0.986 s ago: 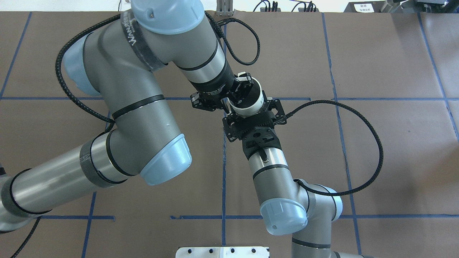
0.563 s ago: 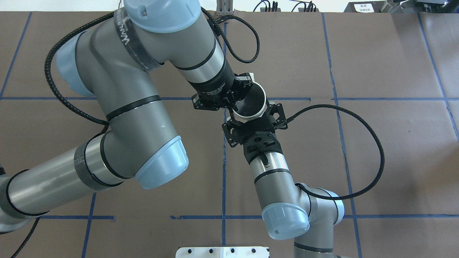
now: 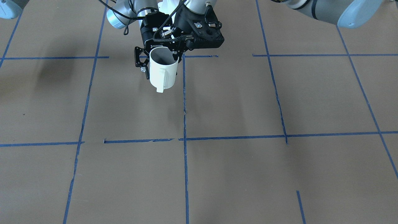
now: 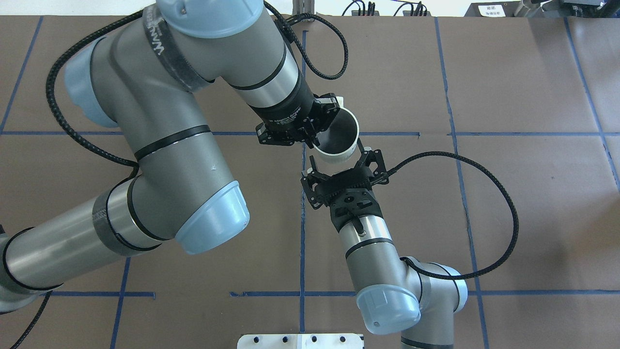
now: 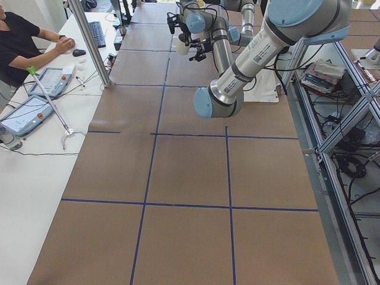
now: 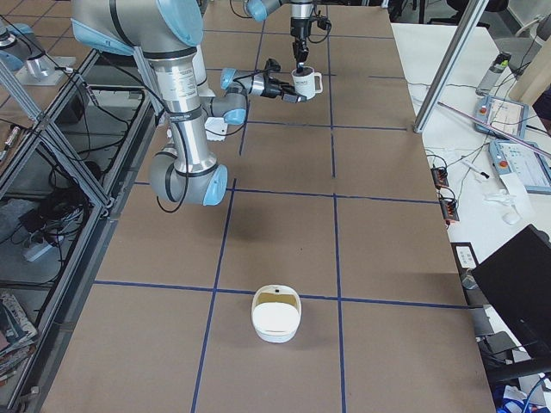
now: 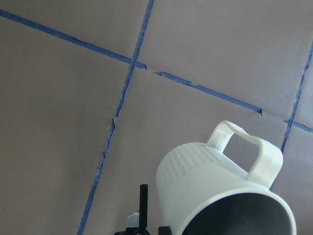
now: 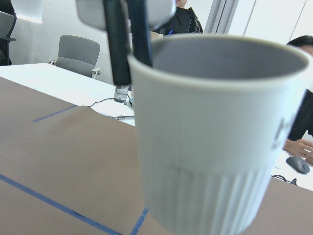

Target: Left arm hands cup to right arm to dump lemon

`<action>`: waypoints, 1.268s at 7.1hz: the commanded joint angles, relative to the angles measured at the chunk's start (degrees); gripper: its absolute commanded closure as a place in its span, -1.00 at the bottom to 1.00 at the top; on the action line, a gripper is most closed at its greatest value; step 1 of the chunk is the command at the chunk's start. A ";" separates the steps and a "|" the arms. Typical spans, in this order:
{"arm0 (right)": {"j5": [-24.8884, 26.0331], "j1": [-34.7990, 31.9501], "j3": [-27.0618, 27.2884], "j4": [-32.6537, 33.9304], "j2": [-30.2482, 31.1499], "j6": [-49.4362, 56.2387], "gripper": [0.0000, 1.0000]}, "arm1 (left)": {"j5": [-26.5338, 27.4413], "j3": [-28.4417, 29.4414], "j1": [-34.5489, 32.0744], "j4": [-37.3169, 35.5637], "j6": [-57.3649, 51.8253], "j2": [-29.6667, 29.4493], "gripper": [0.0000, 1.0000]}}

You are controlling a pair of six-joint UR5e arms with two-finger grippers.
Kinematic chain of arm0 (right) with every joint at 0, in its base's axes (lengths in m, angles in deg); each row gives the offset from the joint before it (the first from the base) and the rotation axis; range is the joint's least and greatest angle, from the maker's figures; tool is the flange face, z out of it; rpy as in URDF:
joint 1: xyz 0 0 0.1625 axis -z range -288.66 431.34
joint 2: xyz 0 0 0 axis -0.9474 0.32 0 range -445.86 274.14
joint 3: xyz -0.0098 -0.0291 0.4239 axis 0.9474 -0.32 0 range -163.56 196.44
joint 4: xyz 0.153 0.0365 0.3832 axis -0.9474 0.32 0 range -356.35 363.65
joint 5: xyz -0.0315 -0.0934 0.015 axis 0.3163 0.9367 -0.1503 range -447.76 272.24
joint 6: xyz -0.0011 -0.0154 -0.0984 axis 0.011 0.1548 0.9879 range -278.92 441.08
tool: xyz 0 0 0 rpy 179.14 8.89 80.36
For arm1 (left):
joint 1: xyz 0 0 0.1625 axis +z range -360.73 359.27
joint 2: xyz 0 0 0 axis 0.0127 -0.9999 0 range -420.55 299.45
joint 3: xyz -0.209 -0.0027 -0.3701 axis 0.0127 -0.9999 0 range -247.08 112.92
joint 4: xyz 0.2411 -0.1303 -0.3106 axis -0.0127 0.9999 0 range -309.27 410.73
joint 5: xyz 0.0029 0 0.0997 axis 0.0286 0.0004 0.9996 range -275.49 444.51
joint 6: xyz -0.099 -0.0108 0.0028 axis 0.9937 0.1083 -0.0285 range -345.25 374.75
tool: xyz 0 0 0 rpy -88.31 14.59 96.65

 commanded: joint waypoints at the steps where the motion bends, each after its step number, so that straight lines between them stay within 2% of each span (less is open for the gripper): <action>1: -0.63 1.49 -0.53 -7.78 1.72 0.29 -1.00 | -0.11 -1.11 -3.51 -0.06 0.03 0.18 1.00; 3: -3.08 0.01 -0.44 -7.89 2.68 0.29 -1.00 | -0.20 -11.25 -4.23 0.21 -2.67 12.24 1.00; 4: -7.10 -2.61 -0.01 -7.89 3.47 0.11 -1.00 | -0.12 -15.84 -4.32 0.12 -8.96 18.58 1.00; 6: -15.28 -8.33 0.96 -7.89 6.01 -0.24 -1.00 | 0.23 -20.61 -6.33 0.82 -28.87 31.68 1.00; 8: -29.56 -16.92 3.77 -7.89 9.26 -0.33 -1.00 | -0.11 -20.63 -12.38 5.01 -44.81 43.81 1.00; 9: -36.42 -21.58 4.13 -7.72 11.02 -0.24 -1.00 | -0.38 -19.93 -15.63 6.17 -51.58 47.78 1.00</action>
